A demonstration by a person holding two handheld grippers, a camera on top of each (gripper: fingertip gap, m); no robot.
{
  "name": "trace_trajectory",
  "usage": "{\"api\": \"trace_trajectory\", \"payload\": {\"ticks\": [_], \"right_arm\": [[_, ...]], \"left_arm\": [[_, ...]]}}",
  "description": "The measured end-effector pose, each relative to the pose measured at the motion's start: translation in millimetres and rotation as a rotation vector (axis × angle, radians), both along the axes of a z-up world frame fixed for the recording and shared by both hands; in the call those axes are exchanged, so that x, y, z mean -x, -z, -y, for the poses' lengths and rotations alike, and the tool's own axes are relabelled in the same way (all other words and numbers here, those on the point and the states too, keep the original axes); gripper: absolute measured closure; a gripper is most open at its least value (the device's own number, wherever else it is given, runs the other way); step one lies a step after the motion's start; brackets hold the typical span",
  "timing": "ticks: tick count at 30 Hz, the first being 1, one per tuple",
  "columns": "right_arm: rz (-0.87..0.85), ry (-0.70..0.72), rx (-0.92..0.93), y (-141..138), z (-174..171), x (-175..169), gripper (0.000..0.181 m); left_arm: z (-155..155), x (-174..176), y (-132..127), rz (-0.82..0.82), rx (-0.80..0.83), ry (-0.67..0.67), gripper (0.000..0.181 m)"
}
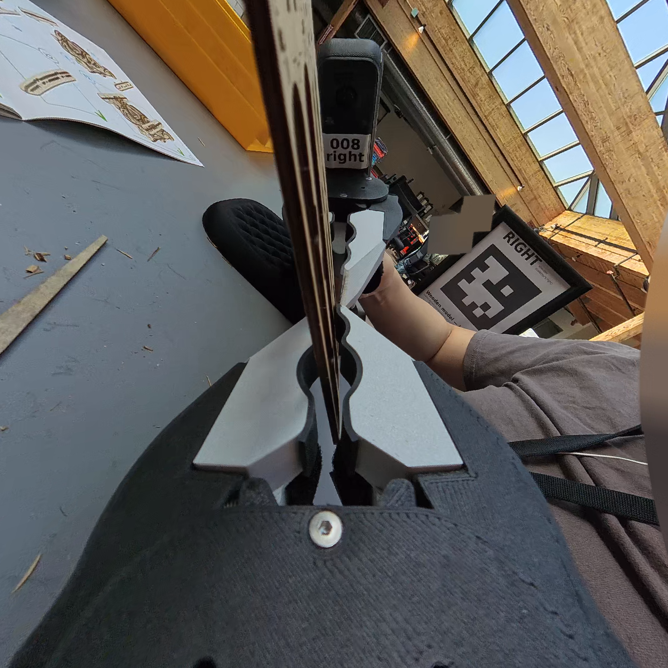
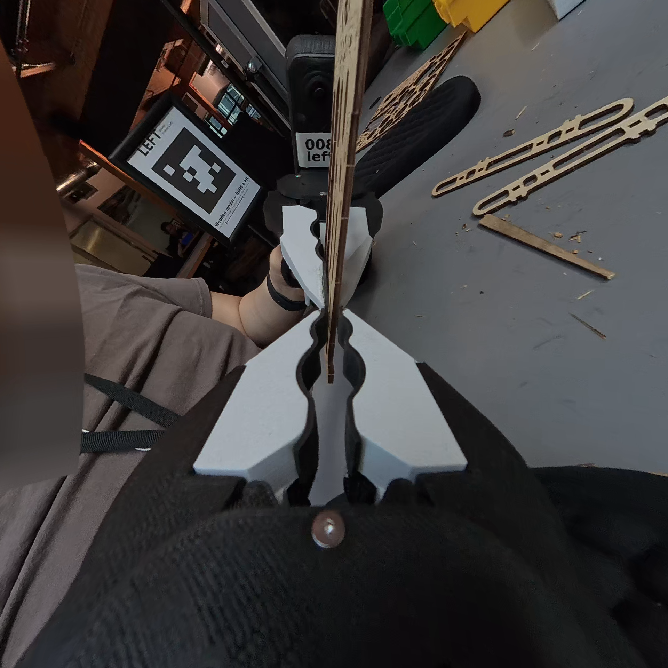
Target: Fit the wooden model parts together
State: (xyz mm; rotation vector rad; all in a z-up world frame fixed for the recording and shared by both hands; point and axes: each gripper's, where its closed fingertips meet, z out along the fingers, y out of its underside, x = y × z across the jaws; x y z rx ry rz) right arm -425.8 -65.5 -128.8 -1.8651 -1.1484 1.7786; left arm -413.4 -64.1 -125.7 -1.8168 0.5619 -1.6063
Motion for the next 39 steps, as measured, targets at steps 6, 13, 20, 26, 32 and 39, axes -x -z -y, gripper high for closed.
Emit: {"api": "trace_trajectory", "payload": {"ticks": [6,13,20,26,32,39], "right_arm": [[-0.004,-0.004,0.036,-0.4,-0.8,-0.4,0.181],[0.054,0.009,0.099,8.8,-5.8,1.9,0.181],[0.117,0.068,0.069,19.1,-13.0,3.6,0.18],[0.149,0.103,0.02,23.7,-16.6,4.2,0.179],[0.053,0.053,0.075,9.3,-12.4,2.3,0.179],[0.046,0.064,0.083,8.2,-13.8,2.1,0.179]], "left_arm": [[-0.2,-0.6,1.3,-0.015,-0.006,-0.003,0.181],[-5.1,2.7,9.7,-0.088,-0.009,-0.075,0.181],[-10.0,4.9,17.7,-0.137,0.019,-0.12,0.181],[-13.0,6.0,21.8,-0.167,0.027,-0.141,0.181],[-7.6,2.6,10.2,-0.085,-0.001,-0.087,0.181],[-6.8,1.3,12.4,-0.104,-0.003,-0.078,0.181]]}}
